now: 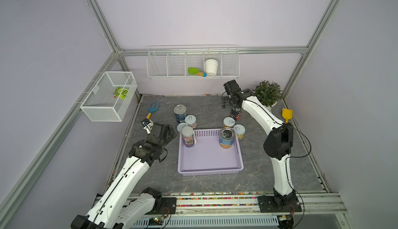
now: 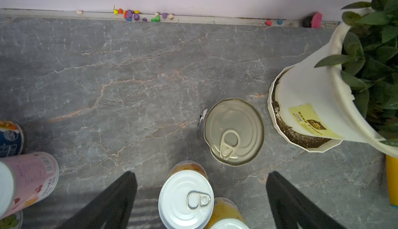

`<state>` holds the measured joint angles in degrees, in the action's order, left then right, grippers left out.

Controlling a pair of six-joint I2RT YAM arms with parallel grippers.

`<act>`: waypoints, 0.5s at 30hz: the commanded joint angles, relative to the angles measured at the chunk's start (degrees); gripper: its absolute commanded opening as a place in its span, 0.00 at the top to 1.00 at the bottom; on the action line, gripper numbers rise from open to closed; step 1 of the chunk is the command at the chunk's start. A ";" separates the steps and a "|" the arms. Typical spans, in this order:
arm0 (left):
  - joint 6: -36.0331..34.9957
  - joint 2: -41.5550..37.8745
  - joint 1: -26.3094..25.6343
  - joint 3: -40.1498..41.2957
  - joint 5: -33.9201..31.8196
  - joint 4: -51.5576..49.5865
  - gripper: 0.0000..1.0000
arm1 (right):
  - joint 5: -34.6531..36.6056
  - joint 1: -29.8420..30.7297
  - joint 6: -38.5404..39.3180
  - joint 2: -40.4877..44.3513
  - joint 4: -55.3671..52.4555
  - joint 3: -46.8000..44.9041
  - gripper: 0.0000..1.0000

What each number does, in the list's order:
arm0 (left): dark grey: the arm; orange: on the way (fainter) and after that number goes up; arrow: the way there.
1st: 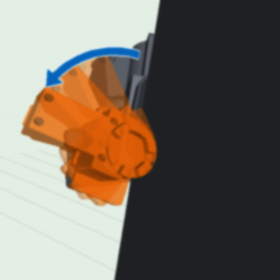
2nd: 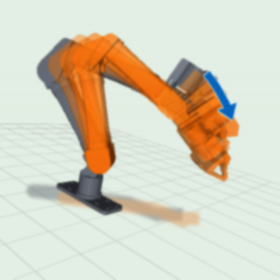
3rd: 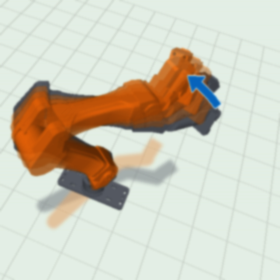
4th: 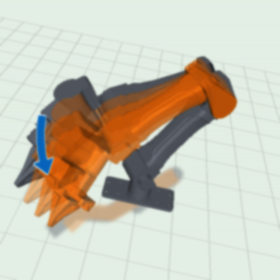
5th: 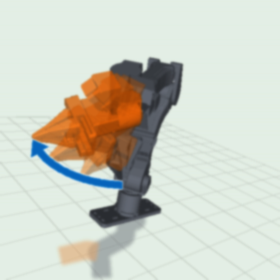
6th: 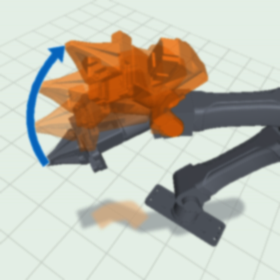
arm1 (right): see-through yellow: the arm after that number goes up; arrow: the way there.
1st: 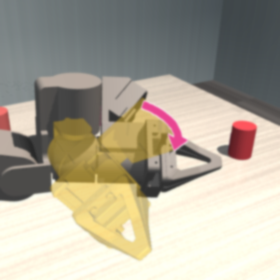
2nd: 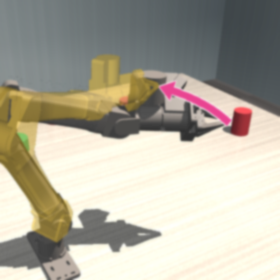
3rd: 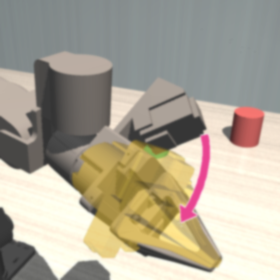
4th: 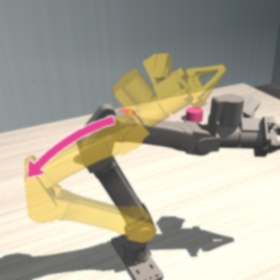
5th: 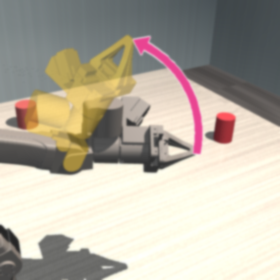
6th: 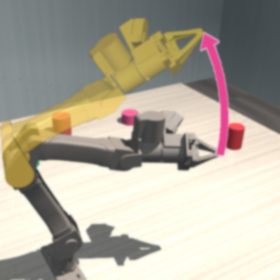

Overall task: Put the canned food in the basket
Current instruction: Pick up the canned food from the center of the board.

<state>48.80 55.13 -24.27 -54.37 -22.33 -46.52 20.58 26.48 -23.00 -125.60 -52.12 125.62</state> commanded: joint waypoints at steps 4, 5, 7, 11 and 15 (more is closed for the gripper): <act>-1.07 -0.60 0.36 0.55 2.13 0.78 0.00 | -1.24 -2.25 0.56 -4.64 -3.18 4.35 0.02; -1.14 -0.87 0.36 0.62 2.15 0.82 0.00 | -1.78 -2.60 0.36 -5.13 -3.17 4.53 0.02; -1.22 -1.21 0.36 0.56 2.27 0.82 0.00 | -2.92 -3.58 -0.17 -5.98 -3.19 4.58 0.02; -1.23 -1.56 0.34 0.32 2.02 0.51 0.00 | -4.27 -4.64 -0.30 -7.26 -3.43 4.50 0.02; -1.17 -1.94 0.32 0.40 1.90 0.49 0.00 | -4.30 -4.83 -0.08 -8.12 -3.77 4.32 0.02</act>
<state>48.73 53.98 -24.27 -54.37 -20.53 -46.35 17.10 21.50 -22.92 -133.08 -54.68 129.51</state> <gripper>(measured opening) 0.999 0.983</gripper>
